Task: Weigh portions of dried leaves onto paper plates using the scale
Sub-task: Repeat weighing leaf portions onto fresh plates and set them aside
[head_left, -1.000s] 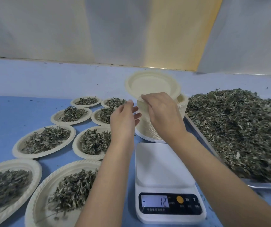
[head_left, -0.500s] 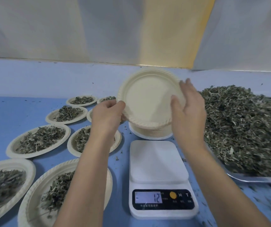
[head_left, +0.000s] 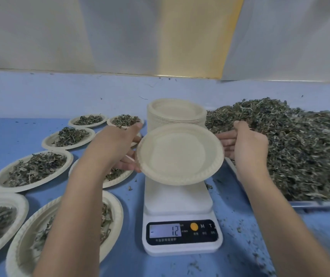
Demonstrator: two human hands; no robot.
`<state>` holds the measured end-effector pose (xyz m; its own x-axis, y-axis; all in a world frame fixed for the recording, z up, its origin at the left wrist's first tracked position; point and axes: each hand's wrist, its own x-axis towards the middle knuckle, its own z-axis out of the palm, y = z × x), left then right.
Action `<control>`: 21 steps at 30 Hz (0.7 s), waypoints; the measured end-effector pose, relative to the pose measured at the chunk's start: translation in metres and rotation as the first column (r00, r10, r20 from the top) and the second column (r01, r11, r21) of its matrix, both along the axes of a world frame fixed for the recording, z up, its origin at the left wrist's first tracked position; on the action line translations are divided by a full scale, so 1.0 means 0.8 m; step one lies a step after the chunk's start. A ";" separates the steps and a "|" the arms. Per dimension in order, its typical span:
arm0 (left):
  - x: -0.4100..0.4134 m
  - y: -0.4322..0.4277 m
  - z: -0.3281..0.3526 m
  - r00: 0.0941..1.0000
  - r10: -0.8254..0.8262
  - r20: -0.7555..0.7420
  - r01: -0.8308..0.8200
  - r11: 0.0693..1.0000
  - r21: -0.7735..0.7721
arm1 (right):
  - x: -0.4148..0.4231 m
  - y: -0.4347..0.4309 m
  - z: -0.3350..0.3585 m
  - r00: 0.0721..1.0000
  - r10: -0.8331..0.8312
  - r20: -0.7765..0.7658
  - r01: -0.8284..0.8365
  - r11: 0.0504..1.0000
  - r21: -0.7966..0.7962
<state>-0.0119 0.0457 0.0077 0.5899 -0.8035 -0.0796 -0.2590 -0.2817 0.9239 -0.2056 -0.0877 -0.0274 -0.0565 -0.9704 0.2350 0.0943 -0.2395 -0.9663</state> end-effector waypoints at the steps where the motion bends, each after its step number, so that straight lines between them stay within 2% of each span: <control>1: 0.001 0.001 -0.001 1.000 -0.012 -0.007 0.013 0.999 0.033 | 0.000 -0.001 -0.003 1.000 -0.004 -0.029 0.004 1.000 0.005; 5: 0.007 0.001 -0.005 0.997 -0.061 -0.054 0.069 0.984 0.167 | -0.002 -0.006 -0.017 0.973 0.030 -0.229 -0.017 0.998 0.056; 8: 0.010 -0.003 -0.013 0.995 -0.087 -0.057 0.101 0.948 0.301 | -0.002 -0.006 -0.027 0.909 0.097 -0.405 -0.053 0.992 0.117; 11: 0.009 -0.007 -0.020 0.994 -0.094 -0.061 0.109 0.929 0.354 | 0.002 -0.002 -0.033 0.834 0.092 -0.543 -0.042 0.994 0.104; 21: 0.009 -0.011 -0.025 0.993 -0.111 -0.048 0.121 0.906 0.406 | 0.009 0.006 -0.038 0.732 0.034 -0.681 -0.028 0.999 0.019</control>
<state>-0.0049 0.0372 -0.0124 0.4885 -0.7607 -0.4275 -0.2925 -0.6043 0.7411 -0.1984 -0.0832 -0.0579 0.1456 -0.9706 0.1916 -0.5826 -0.2407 -0.7763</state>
